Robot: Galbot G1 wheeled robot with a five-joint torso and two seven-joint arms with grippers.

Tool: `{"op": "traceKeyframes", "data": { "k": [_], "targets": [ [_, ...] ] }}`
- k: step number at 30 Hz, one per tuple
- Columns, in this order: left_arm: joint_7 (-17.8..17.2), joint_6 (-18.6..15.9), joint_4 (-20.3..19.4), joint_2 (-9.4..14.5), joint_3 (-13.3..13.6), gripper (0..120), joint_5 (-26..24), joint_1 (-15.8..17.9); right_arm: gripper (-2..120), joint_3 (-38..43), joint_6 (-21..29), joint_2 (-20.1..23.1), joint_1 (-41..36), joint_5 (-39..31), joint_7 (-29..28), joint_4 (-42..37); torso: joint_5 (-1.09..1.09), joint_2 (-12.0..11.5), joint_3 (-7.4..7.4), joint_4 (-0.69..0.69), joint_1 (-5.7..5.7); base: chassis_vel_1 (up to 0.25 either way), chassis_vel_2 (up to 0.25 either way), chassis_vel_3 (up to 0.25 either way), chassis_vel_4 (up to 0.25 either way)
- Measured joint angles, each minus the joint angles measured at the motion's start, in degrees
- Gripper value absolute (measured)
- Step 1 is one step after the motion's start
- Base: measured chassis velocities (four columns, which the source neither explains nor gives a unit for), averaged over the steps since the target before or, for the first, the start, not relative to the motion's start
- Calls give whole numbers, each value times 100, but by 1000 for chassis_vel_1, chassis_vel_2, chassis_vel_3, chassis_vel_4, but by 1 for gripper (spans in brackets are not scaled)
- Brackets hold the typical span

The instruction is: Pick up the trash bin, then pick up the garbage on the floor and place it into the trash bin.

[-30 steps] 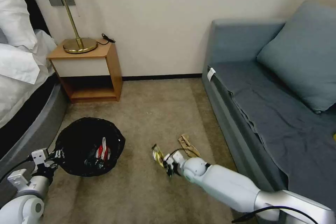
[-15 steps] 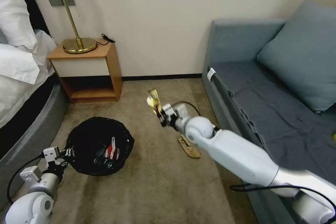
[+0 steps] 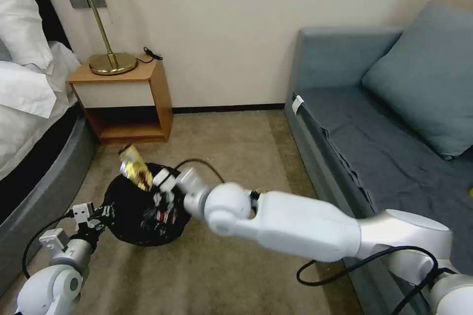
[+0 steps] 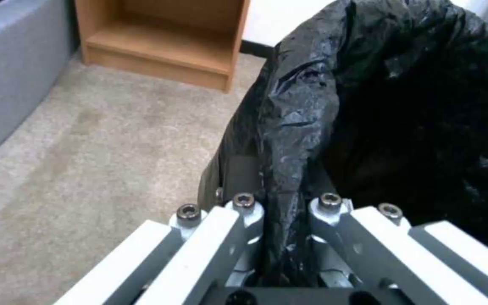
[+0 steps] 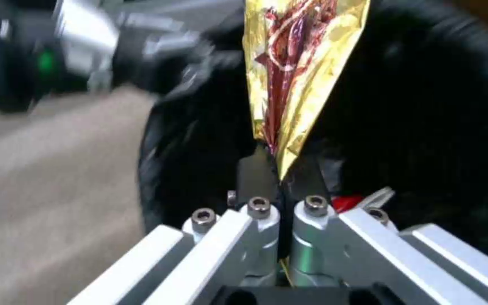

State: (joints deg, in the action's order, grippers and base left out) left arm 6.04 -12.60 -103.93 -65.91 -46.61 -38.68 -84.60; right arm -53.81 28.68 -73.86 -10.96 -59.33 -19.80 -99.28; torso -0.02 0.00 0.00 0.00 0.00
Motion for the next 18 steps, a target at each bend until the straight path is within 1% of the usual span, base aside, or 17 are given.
{"op": "traceKeyframes", "data": {
  "k": [4, 9, 11, 12, 13, 16, 17, 18],
  "targets": [
    [1, 28, 30, 103, 52, 4, -93, 7, 0, -175, 4, -123, -33, -21, -161, 120, 1, 0, 0, 0, 0, 0, 0, 0, 0],
    [1, 31, -2, 71, 39, 4, -88, -22, 0, -187, 35, -186, -81, 2, -218, 210, 1, 0, 0, 1, 0, 0, 0, 0, 0],
    [5, 31, -53, 0, 13, 4, -38, -54, 3, -151, 95, -178, -127, 48, -215, 213, 1, 0, 0, 0, 0, 0, 0, 0, 0],
    [9, 27, -92, -80, -21, 4, 19, -71, 8, -101, 126, -150, -161, 93, -207, 196, 1, 0, 0, 0, 0, 0, 0, 0, 0],
    [9, 27, -92, -80, -21, 4, 19, -71, 8, -101, 126, -150, -161, 93, -207, 196, 1, 0, 0, 0, 0, 0, 0, 0, 0],
    [-18, -92, -214, -304, -72, 4, 99, -50, 22, 71, 187, -19, -247, 196, -86, 128, 1, 0, 0, 1, 0, 0, 0, 0, 0],
    [-35, -129, -263, -363, -73, 4, 99, -44, 25, 123, 211, 26, -266, 210, -52, 85, 2, 0, 0, 0, 0, 0, 0, 0, 0],
    [-35, -129, -263, -363, -73, 4, 99, -44, 25, 123, 211, 26, -266, 210, -52, 85, 2, 0, 0, 0, 0, 0, 0, 0, 0]
  ]
}}
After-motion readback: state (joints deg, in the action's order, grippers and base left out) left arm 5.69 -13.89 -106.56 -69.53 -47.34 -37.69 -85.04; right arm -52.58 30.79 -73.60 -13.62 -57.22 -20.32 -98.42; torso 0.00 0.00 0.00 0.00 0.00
